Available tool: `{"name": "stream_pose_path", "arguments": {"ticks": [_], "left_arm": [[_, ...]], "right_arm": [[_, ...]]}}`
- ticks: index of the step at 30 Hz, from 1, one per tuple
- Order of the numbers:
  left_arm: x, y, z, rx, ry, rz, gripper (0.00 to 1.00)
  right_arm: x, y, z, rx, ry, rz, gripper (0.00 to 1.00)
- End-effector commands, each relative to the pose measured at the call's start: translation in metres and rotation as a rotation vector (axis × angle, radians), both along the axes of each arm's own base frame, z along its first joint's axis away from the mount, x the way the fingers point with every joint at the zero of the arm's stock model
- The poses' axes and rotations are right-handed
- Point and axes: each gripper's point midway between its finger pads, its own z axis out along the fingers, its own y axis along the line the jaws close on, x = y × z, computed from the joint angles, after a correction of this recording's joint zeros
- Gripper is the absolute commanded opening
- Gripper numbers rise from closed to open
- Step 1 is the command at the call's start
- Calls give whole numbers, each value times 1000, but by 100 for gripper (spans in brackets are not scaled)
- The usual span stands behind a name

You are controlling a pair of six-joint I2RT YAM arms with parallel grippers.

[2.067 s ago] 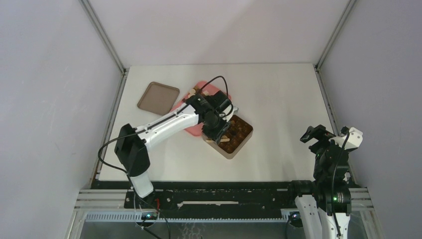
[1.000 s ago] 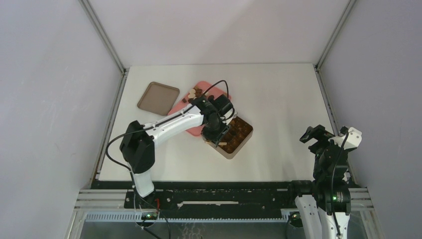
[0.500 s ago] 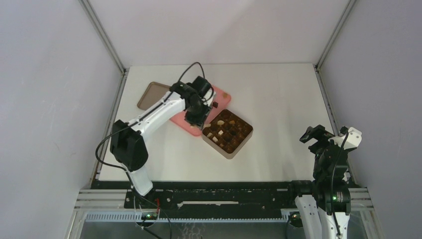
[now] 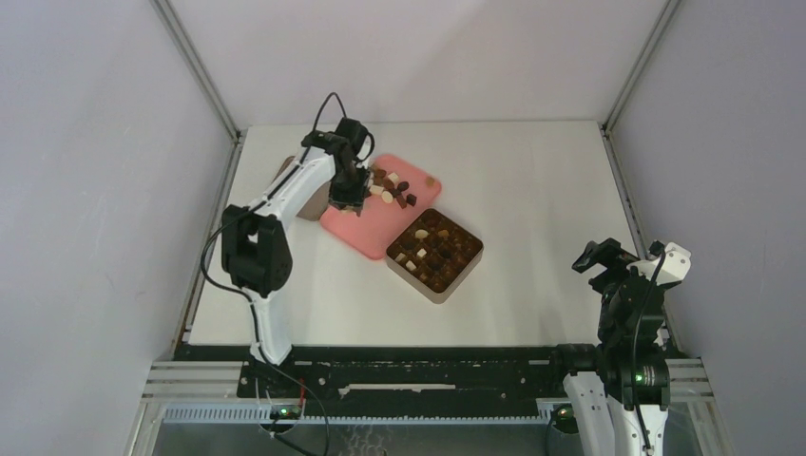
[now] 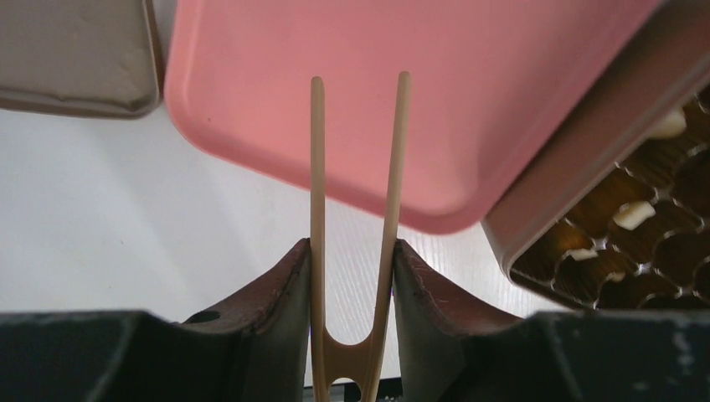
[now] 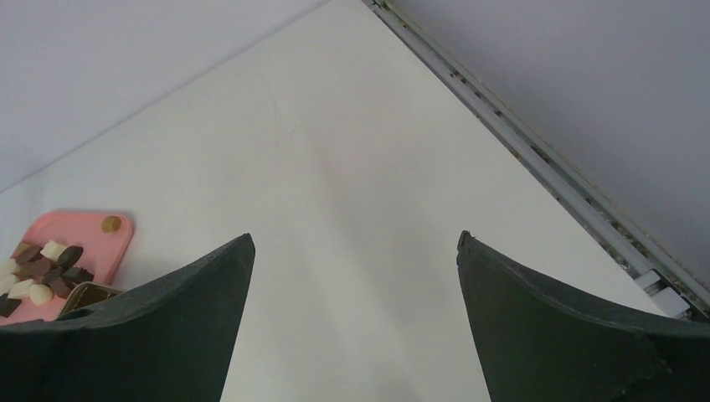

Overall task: Pack the chocolate
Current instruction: Pick up the fake chocolate from the plate.

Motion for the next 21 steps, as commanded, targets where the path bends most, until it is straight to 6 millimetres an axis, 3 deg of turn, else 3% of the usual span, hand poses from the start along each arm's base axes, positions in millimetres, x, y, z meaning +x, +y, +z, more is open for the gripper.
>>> {"name": "stream_pose_path", "arguments": {"ticks": [1, 11, 21], "left_arm": [[37, 10, 9, -28, -72, 111, 42], [86, 19, -10, -85, -101, 288, 42], [105, 28, -32, -74, -96, 344, 41]], "right_arm": [[3, 1, 10, -18, -38, 16, 99], [3, 3, 11, -14, -44, 27, 99], [1, 5, 12, -12, -52, 36, 100]]}}
